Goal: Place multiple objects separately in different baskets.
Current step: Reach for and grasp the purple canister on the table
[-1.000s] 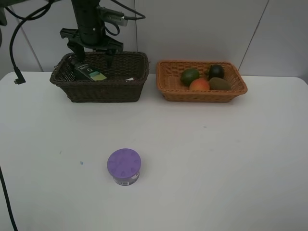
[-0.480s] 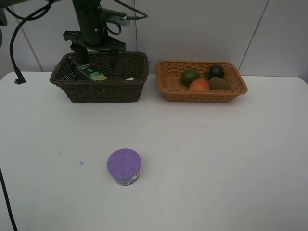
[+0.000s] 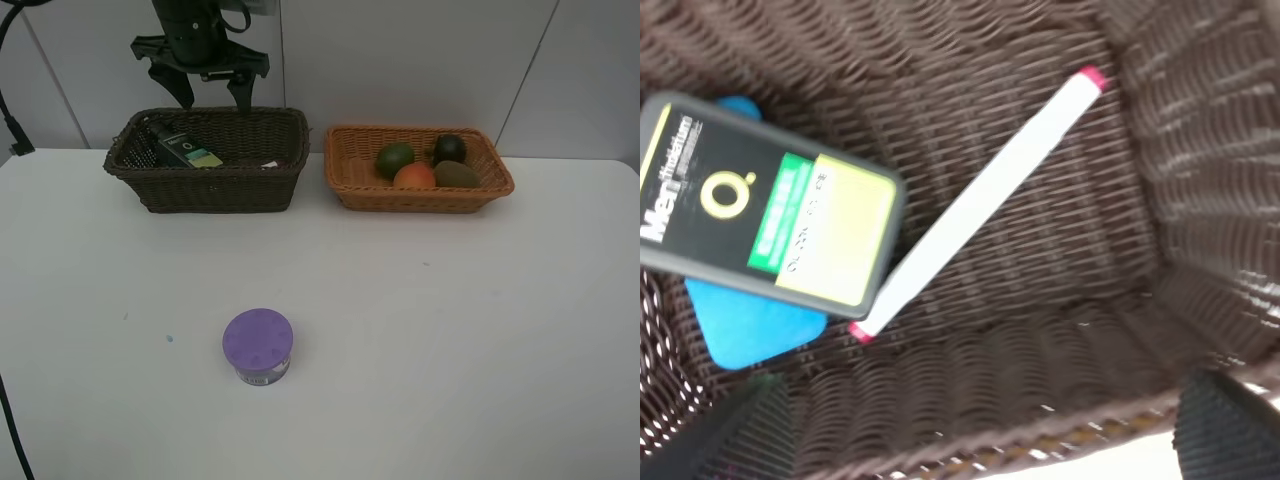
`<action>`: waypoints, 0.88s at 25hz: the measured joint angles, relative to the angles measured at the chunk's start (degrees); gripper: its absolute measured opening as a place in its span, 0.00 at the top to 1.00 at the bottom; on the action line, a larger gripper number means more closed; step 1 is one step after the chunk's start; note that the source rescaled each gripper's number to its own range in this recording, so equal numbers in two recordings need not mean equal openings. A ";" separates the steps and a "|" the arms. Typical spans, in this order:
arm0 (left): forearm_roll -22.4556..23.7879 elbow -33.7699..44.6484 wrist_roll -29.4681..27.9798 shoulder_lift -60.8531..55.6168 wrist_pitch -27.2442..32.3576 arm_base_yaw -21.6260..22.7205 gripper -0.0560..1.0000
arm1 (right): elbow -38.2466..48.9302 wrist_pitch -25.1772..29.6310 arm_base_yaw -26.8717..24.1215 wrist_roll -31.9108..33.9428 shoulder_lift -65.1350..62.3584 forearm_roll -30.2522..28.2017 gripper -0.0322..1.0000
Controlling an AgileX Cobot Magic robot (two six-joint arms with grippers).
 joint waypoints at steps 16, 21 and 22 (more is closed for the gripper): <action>-1.62 8.16 13.91 -6.51 0.01 -17.54 0.00 | 0.00 0.00 0.00 0.00 0.00 0.00 0.06; -4.58 18.95 18.58 -11.11 -0.09 -20.70 0.00 | 0.00 0.00 0.00 0.00 0.00 0.00 0.06; -5.16 21.60 19.60 -12.26 -0.09 -21.06 0.00 | 0.00 0.00 0.00 0.00 0.00 0.00 0.06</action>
